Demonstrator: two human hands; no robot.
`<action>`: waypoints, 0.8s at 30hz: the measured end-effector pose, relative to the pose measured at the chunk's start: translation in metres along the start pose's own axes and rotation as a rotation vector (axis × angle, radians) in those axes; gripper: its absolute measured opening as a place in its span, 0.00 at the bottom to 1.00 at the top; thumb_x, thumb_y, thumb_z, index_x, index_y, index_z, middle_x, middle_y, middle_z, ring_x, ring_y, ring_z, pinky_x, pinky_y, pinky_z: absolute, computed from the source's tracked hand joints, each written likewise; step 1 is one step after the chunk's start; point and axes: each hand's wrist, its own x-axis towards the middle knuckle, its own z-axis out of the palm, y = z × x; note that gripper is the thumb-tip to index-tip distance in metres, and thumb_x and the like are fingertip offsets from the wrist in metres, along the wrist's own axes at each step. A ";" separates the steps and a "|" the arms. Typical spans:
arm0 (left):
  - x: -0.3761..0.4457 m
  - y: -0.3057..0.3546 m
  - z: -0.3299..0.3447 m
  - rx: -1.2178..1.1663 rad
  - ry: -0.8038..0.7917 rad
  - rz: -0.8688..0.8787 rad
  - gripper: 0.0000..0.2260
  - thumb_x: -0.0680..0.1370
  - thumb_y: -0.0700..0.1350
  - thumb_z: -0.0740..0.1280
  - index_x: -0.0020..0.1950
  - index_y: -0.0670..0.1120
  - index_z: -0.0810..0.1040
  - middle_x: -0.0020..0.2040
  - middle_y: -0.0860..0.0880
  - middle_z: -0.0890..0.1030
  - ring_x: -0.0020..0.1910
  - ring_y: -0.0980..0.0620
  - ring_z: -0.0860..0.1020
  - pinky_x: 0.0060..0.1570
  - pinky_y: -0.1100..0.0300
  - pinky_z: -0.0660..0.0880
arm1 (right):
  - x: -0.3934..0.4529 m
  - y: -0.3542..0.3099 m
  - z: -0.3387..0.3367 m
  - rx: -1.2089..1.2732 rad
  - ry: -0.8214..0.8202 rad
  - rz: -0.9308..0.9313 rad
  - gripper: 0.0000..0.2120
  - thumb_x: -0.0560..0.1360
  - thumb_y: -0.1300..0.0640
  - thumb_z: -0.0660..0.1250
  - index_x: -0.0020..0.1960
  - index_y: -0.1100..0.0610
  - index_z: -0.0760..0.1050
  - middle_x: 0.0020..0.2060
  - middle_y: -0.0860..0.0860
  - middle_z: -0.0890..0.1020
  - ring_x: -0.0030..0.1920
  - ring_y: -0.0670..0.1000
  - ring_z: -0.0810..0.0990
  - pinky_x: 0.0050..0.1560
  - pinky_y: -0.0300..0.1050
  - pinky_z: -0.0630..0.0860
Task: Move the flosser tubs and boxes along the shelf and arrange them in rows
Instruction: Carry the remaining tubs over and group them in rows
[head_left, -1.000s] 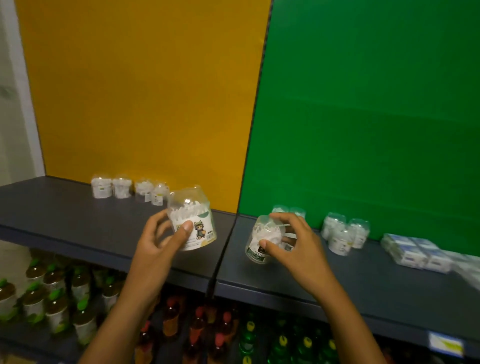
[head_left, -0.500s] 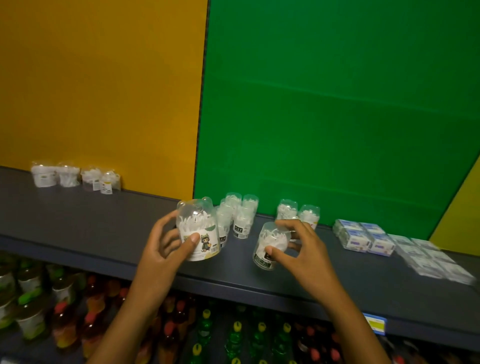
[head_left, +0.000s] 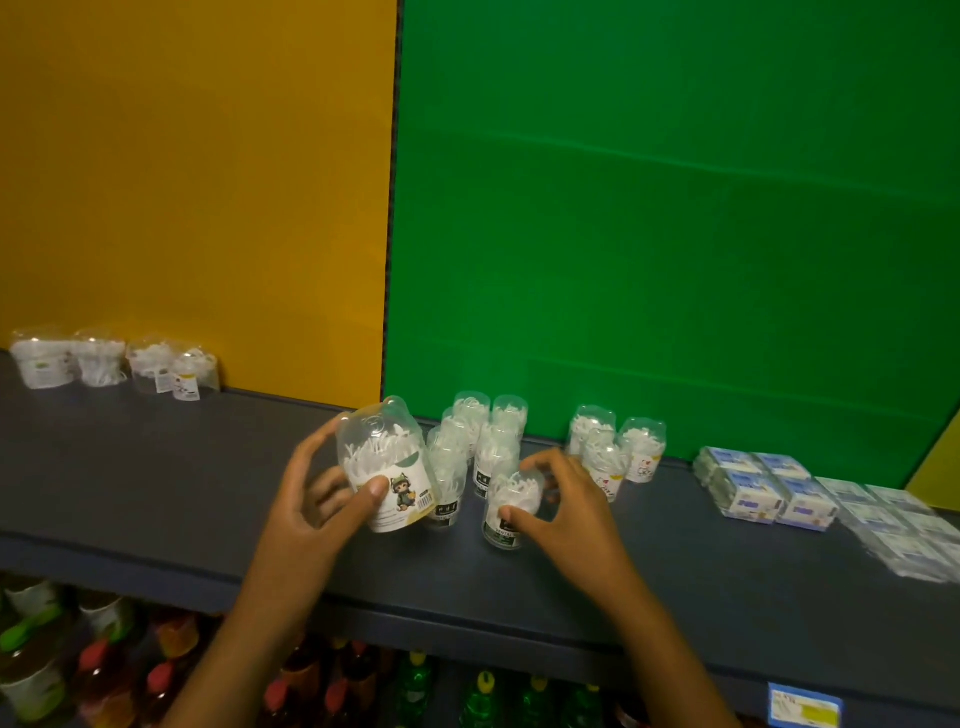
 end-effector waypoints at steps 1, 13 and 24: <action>0.005 -0.004 -0.002 -0.003 0.005 -0.006 0.27 0.71 0.45 0.70 0.68 0.61 0.68 0.54 0.51 0.84 0.53 0.56 0.82 0.46 0.65 0.80 | 0.005 0.003 0.006 -0.010 0.001 0.003 0.20 0.68 0.51 0.77 0.55 0.46 0.71 0.52 0.44 0.75 0.53 0.43 0.74 0.54 0.43 0.74; 0.032 -0.017 -0.011 -0.014 0.065 0.003 0.25 0.73 0.37 0.70 0.67 0.53 0.68 0.56 0.52 0.80 0.48 0.57 0.83 0.39 0.69 0.78 | 0.024 0.017 0.041 -0.023 -0.051 0.005 0.21 0.69 0.52 0.76 0.55 0.45 0.69 0.52 0.45 0.72 0.55 0.44 0.73 0.54 0.34 0.70; 0.058 -0.004 0.059 -0.027 -0.126 0.109 0.29 0.70 0.39 0.71 0.68 0.54 0.67 0.60 0.55 0.78 0.51 0.53 0.83 0.42 0.65 0.79 | 0.026 0.048 -0.052 -0.271 -0.007 0.034 0.16 0.78 0.42 0.63 0.64 0.45 0.68 0.60 0.43 0.71 0.60 0.44 0.71 0.58 0.43 0.73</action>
